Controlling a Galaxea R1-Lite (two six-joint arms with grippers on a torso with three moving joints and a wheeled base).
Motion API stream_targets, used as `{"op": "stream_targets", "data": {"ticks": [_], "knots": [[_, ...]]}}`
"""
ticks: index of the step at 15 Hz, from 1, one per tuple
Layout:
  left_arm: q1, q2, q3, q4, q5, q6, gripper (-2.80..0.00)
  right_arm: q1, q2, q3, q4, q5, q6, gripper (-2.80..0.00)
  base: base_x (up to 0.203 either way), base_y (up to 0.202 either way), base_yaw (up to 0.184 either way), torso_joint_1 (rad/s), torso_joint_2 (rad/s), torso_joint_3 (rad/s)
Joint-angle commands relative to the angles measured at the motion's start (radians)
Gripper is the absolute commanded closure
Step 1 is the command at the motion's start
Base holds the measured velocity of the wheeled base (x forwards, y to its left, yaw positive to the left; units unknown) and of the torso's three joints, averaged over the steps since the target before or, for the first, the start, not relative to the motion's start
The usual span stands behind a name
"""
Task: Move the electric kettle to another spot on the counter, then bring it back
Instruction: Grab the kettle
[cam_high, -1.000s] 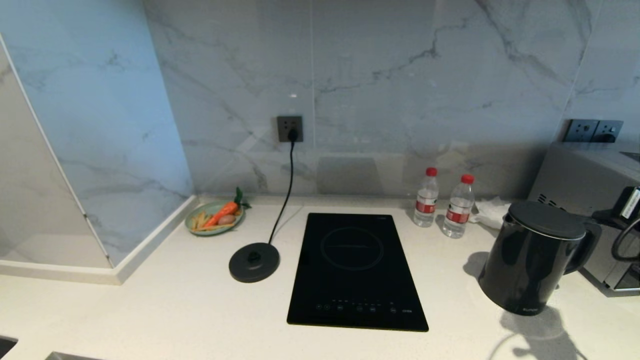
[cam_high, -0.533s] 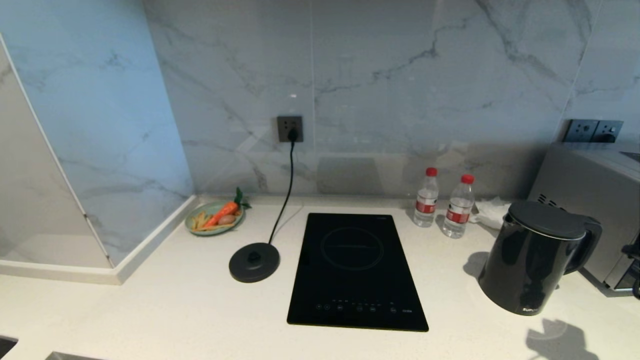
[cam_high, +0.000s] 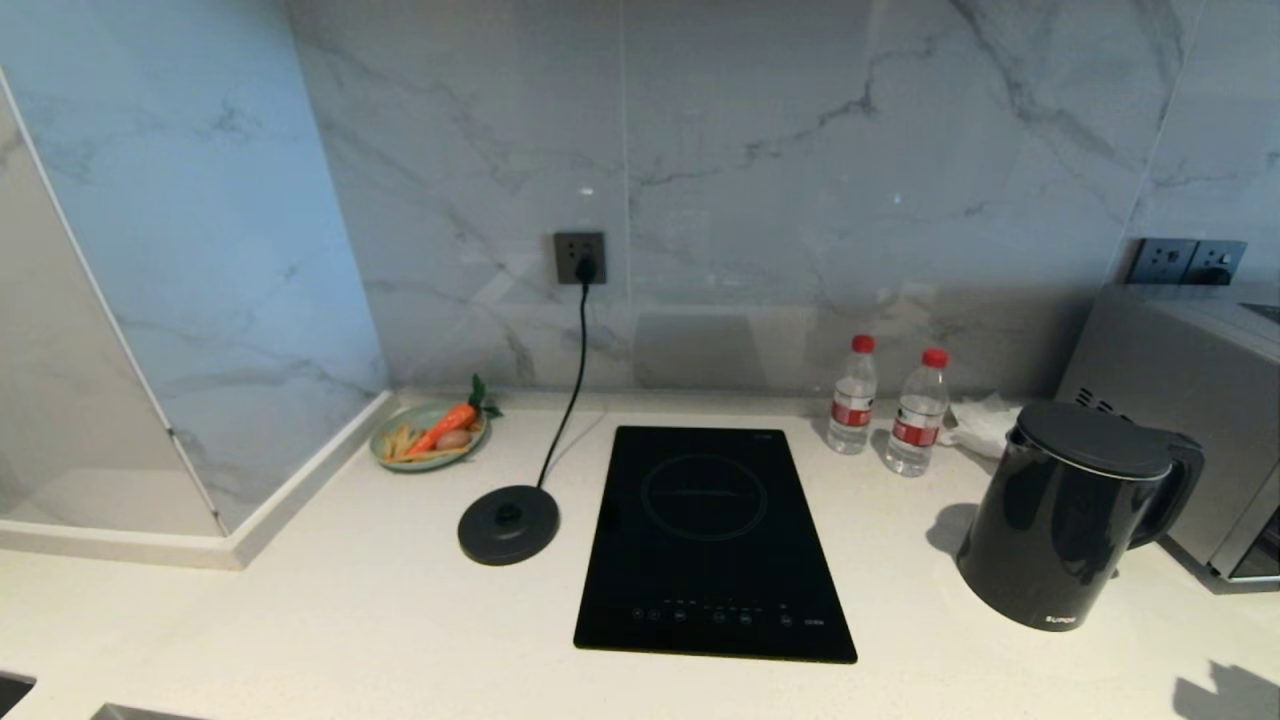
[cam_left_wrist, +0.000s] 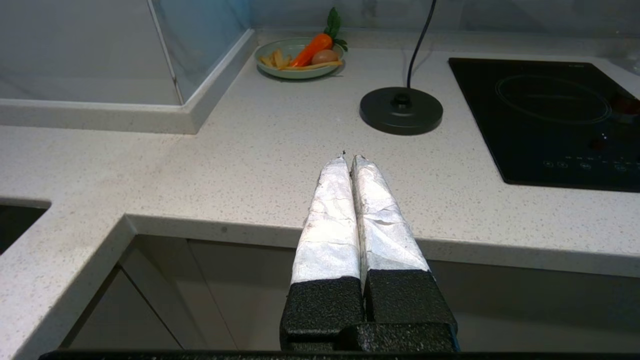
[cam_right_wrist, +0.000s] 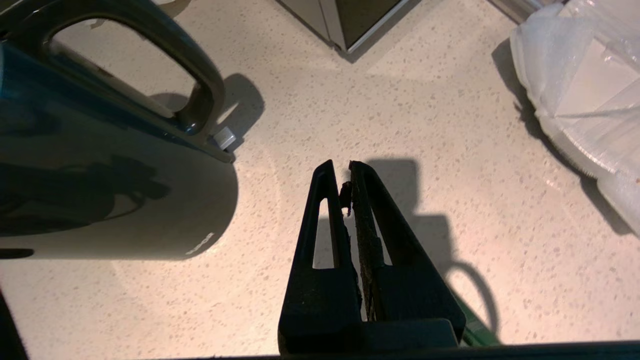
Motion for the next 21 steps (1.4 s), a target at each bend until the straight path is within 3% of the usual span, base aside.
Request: {"op": "stream_targets", "data": {"ticks": [1, 4, 10, 12, 21], "knots": [[0.000, 0.000, 0.000, 0.000, 0.001, 0.000, 0.00, -0.082, 0.084, 0.002, -0.052, 0.101, -0.075, 0.00, 0.000, 0.000, 0.000, 0.000, 0.00, 0.000], [0.000, 0.000, 0.000, 0.000, 0.000, 0.000, 0.00, -0.128, 0.147, 0.008, -0.154, 0.182, -0.197, 0.00, 0.000, 0.000, 0.000, 0.000, 0.00, 0.000], [0.000, 0.000, 0.000, 0.000, 0.000, 0.000, 0.00, -0.126, 0.333, -0.003, -0.438, 0.194, -0.398, 0.00, 0.000, 0.000, 0.000, 0.000, 0.00, 0.000], [0.000, 0.000, 0.000, 0.000, 0.000, 0.000, 0.00, -0.076, 0.355, -0.023, -0.488, 0.195, -0.418, 0.00, 0.000, 0.000, 0.000, 0.000, 0.00, 0.000], [0.000, 0.000, 0.000, 0.000, 0.000, 0.000, 0.00, 0.076, 0.359, -0.087, -0.489, 0.143, -0.417, 0.00, 0.000, 0.000, 0.000, 0.000, 0.00, 0.000]]}}
